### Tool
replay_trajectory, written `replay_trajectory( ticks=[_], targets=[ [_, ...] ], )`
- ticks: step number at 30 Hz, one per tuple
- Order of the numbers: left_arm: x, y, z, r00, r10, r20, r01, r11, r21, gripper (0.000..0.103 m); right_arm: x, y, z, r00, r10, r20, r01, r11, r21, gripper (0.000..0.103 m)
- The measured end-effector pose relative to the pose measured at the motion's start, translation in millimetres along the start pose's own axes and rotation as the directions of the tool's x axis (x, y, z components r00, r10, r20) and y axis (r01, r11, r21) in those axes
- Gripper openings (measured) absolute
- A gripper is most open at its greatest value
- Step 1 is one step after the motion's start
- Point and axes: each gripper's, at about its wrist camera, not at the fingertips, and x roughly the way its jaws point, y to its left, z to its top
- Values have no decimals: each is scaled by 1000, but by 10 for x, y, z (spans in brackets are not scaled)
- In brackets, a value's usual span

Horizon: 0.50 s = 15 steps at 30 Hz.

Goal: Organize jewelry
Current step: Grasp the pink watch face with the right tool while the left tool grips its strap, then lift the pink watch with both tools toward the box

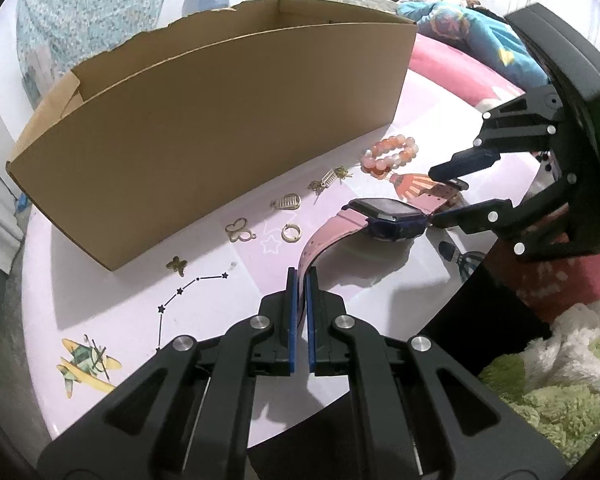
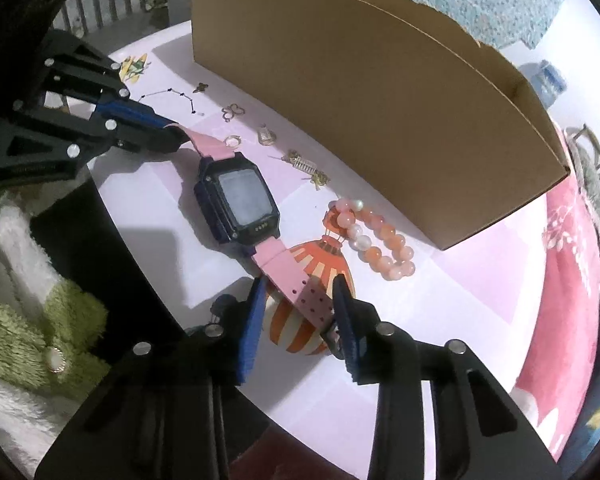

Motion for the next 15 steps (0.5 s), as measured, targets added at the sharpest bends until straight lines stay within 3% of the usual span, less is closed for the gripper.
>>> replay_trajectory(
  ticks=[4, 7, 15],
  targets=[
    [8, 41, 8, 1000, -14, -4, 14, 1000, -15, 3, 8, -22, 2, 1000, 4, -3, -4, 1000, 27, 13],
    [14, 57, 1, 1000, -15, -16, 14, 1000, -21, 3, -52, -43, 25, 1000, 22, 15, -23, 997, 72, 7],
    [-23, 166, 54, 997, -71, -43, 69, 996, -58, 3, -182, -248, 66, 992, 109, 56, -118, 972, 203, 4]
  ],
)
